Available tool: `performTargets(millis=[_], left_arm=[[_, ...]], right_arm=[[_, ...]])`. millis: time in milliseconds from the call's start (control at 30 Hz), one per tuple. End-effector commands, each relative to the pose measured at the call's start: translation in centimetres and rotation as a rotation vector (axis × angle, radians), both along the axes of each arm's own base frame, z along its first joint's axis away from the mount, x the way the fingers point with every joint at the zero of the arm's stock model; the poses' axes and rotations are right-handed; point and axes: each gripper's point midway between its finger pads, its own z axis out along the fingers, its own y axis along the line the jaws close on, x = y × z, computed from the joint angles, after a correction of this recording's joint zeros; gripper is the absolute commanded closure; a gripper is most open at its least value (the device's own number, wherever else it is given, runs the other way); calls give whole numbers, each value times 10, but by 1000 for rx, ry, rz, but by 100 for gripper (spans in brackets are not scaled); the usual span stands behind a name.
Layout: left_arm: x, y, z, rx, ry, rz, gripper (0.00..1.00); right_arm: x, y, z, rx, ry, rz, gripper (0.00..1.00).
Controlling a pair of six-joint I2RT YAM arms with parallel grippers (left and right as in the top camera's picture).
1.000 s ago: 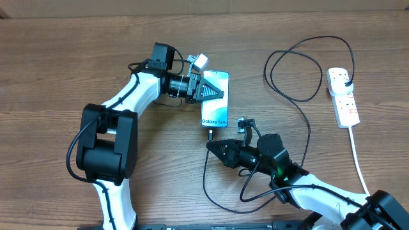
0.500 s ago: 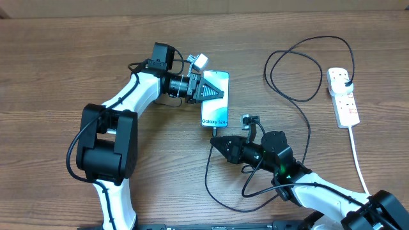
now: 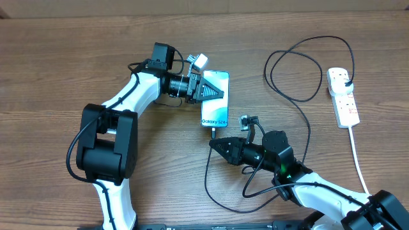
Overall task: Plug charger to phone and switch on socket
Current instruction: 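Push the black USB-C plug up into the phone's bottom port with the right gripper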
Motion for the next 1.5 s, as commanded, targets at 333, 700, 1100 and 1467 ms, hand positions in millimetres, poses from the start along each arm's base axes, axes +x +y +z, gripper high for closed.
performTargets(millis=[333,700,1100,1467], left_arm=[[-5,1,22,-52,-45,-19,96],[-5,1,22,-53,-44,-19,96],[-5,1,22,-49,-21,-17,96],[-6,0,22,-46,-6,-17,96]], right_arm=[[10,-4,2,-7,-26,-42,96],[21,-11,0,2,22,-134,96],[18,-9,-1,8,34,-116,96],[15,-4,11,45,2,-79,96]])
